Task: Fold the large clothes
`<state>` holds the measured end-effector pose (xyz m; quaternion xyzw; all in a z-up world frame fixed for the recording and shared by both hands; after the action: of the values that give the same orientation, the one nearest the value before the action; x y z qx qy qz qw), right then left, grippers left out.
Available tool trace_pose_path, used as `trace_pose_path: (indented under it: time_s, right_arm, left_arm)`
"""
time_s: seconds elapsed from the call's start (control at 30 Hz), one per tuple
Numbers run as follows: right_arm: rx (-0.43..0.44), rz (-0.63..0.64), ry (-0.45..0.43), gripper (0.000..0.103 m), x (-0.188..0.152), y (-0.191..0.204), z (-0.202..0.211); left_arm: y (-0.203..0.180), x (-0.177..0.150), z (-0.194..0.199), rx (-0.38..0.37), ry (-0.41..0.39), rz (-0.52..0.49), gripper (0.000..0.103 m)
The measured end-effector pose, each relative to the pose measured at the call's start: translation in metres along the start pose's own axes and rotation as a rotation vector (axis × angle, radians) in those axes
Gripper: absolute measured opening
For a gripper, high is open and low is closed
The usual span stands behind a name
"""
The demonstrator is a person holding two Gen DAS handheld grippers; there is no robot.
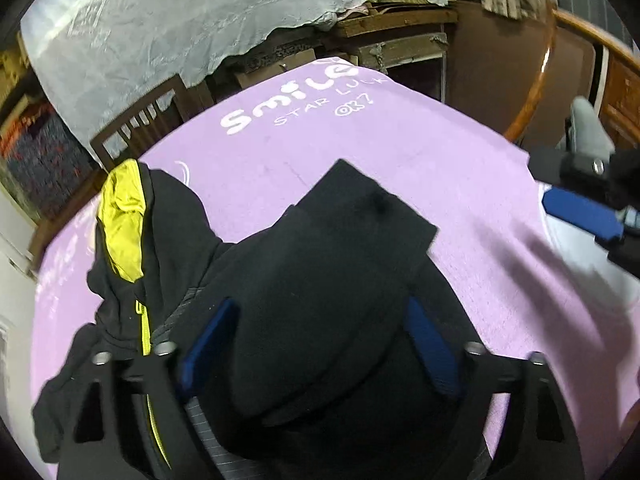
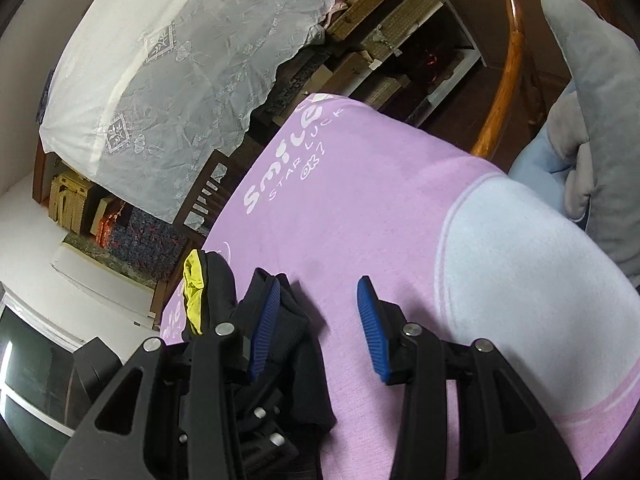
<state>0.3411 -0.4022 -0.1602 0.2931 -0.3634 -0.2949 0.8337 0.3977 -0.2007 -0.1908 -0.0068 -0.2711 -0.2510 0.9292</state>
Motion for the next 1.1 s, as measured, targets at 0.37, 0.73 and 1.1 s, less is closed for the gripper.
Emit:
trace_pose_path:
  time_s: [0.37,0.73,1.1]
  right_arm:
    - [0.027,0.085,0.04,0.025,-0.013,0.02,-0.01]
    - [0.046,0.381,0.183,0.023,-0.068,0.073,-0.04]
    - [-0.14,0.447,0.253,0.0,-0.086,0.052,-0.066]
  left_arm:
    - [0.074,-0.006,0.028,-0.041,-0.012,0.23,0.016]
    - [0.181,-0.097,0.061,-0.063,0.007,0.522,0.022]
    - [0.225,-0.151,0.086,-0.062,-0.075,0.709,0.062]
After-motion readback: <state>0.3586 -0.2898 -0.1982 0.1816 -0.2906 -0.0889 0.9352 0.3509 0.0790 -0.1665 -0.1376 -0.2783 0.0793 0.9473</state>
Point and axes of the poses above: each gripper's, at about its wrist camera, not at the fingertips, and z roughly against the way its jaws point, y to its left, x to its top, the point moved 6 cm from there along -z, roughly the way its jaws point, and after that the axes turned 3 degrees about -x, right-handed, at the moved point
